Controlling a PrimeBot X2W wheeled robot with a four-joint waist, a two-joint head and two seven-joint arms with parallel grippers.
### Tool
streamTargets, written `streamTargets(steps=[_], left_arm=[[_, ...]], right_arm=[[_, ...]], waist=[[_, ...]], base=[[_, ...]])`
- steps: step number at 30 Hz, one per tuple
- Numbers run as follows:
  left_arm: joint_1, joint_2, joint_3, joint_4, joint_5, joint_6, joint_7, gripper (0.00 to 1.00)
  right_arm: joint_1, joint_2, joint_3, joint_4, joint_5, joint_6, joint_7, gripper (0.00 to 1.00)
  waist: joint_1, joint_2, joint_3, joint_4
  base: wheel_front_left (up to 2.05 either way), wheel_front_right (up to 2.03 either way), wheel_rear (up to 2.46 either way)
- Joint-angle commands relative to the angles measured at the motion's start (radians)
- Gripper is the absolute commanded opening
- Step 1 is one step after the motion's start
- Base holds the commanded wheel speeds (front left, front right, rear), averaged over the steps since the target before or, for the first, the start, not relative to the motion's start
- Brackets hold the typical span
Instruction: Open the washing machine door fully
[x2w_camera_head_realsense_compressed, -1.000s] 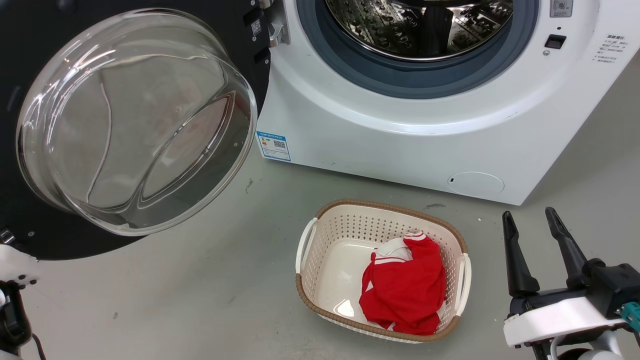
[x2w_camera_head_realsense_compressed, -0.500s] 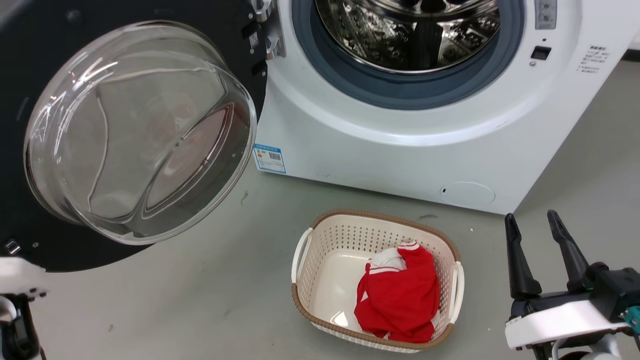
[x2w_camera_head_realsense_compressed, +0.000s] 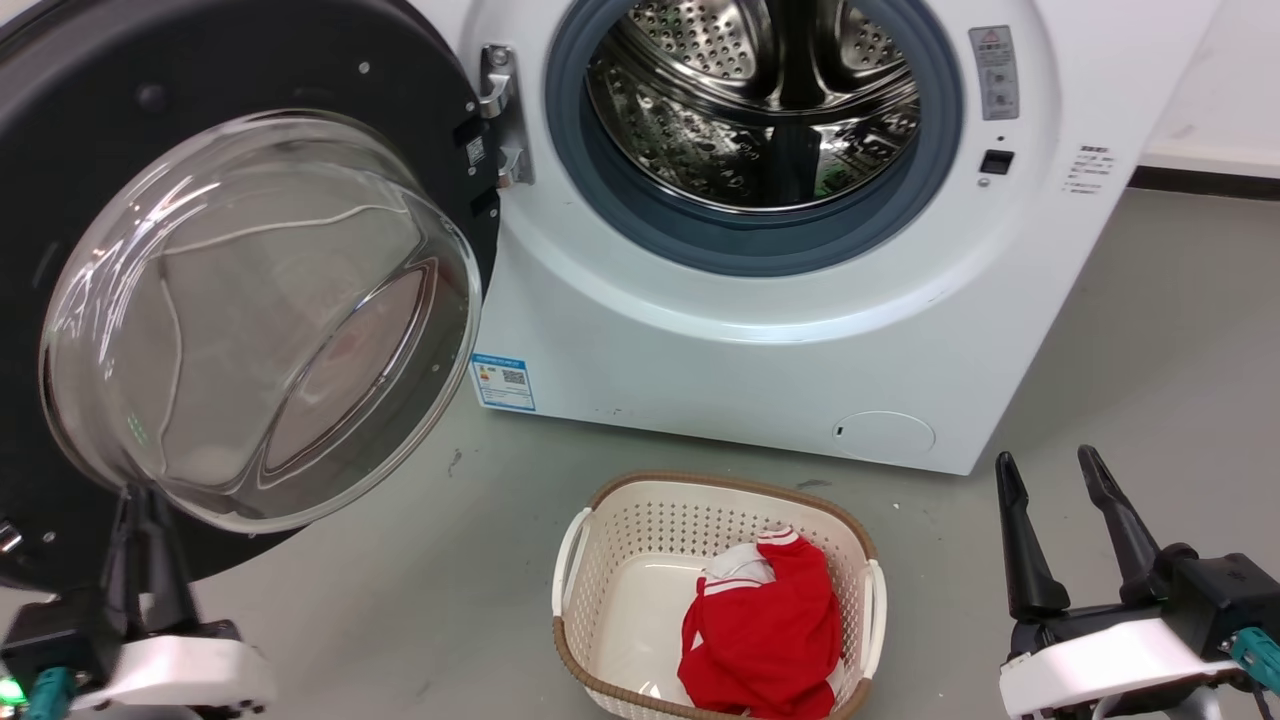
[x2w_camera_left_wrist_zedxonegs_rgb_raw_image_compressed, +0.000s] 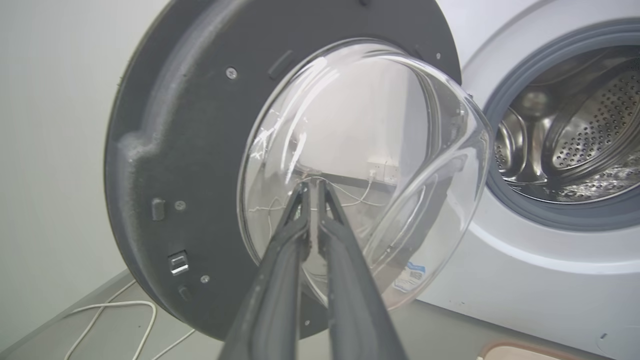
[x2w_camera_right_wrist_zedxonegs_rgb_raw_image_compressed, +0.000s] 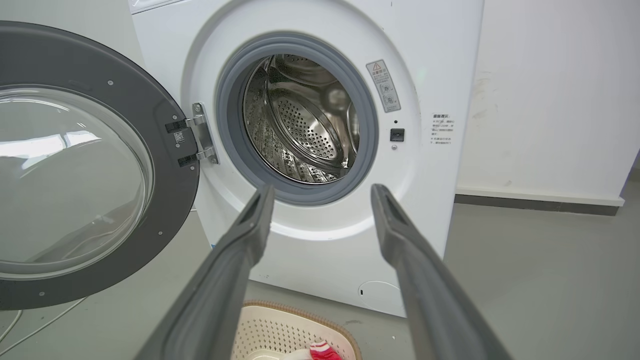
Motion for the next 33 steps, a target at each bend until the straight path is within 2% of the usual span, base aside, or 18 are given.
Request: streamTargets(steps=[1, 9, 19, 24, 33], left_arm=[[0.011, -0.010, -0.016, -0.011, 0.003, 0.000, 0.008, 1.00], [-0.037, -0.042, -0.109, -0.024, 0.031, -0.024, 0.012, 1.00], [-0.167, -0.114, -0.199, -0.004, 0.071, -0.054, -0.007, 1.00], [-0.189, -0.144, -0.206, -0.009, 0.099, -0.050, -0.009, 1.00], [-0.097, -0.169, -0.198, 0.003, 0.154, -0.037, -0.010, 1.00]], right_arm=[[0.012, 0.002, 0.002, -0.002, -0.003, 0.000, 0.003, 1.00], [0.004, 0.002, 0.012, -0.009, -0.011, 0.000, 0.006, 1.00], [-0.015, 0.002, -0.002, -0.038, -0.051, 0.000, 0.021, 1.00], [-0.015, 0.002, -0.003, -0.052, -0.064, 0.000, 0.028, 1.00], [0.013, 0.002, 0.006, -0.055, -0.047, 0.000, 0.019, 1.00]], waist=[[0.0001, 0.0000, -0.011, -0.016], [0.0001, 0.0000, -0.024, -0.083], [0.0001, 0.0000, -0.024, -0.159], [0.0001, 0.0000, -0.025, -0.186], [0.0001, 0.0000, -0.027, -0.206]], base=[[0.00, 0.00, 0.00], [0.00, 0.00, 0.00], [0.00, 0.00, 0.00], [0.00, 0.00, 0.00], [0.00, 0.00, 0.00]])
